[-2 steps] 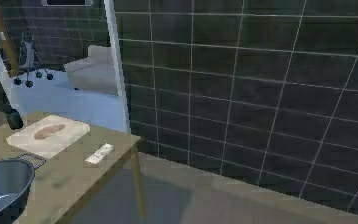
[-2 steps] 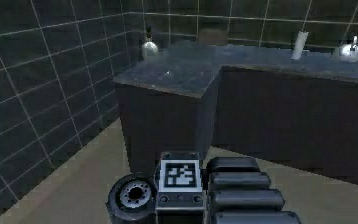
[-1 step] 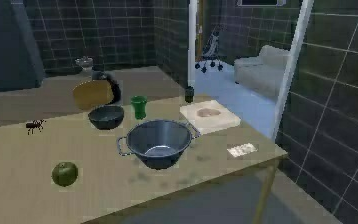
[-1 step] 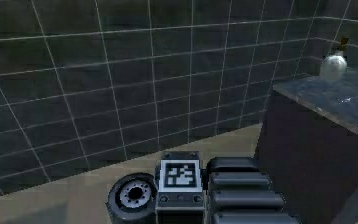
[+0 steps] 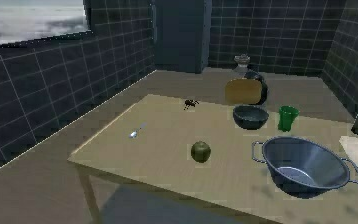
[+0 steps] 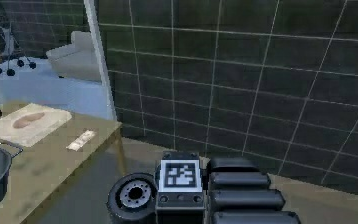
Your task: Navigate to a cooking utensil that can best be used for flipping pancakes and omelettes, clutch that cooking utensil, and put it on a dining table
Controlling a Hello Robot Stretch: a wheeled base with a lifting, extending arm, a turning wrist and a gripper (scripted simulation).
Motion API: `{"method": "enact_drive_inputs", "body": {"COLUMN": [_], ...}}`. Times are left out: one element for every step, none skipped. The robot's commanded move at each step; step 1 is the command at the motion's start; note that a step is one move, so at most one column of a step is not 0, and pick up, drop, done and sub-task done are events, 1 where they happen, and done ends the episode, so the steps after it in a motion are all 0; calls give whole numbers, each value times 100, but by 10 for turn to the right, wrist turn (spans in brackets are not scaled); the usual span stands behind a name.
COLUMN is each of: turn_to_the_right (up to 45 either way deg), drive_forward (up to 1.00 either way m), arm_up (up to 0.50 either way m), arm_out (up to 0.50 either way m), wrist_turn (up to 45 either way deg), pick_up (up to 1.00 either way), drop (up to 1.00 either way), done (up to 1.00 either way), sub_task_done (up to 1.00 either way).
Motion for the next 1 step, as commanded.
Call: {"method": "enact_drive_inputs", "body": {"turn_to_the_right": [0], "drive_forward": [25], "arm_up": [0], "arm_out": [0], "wrist_turn": [0], "pick_up": [0], "drop": [0], "done": [0], "sub_task_done": [0]}}
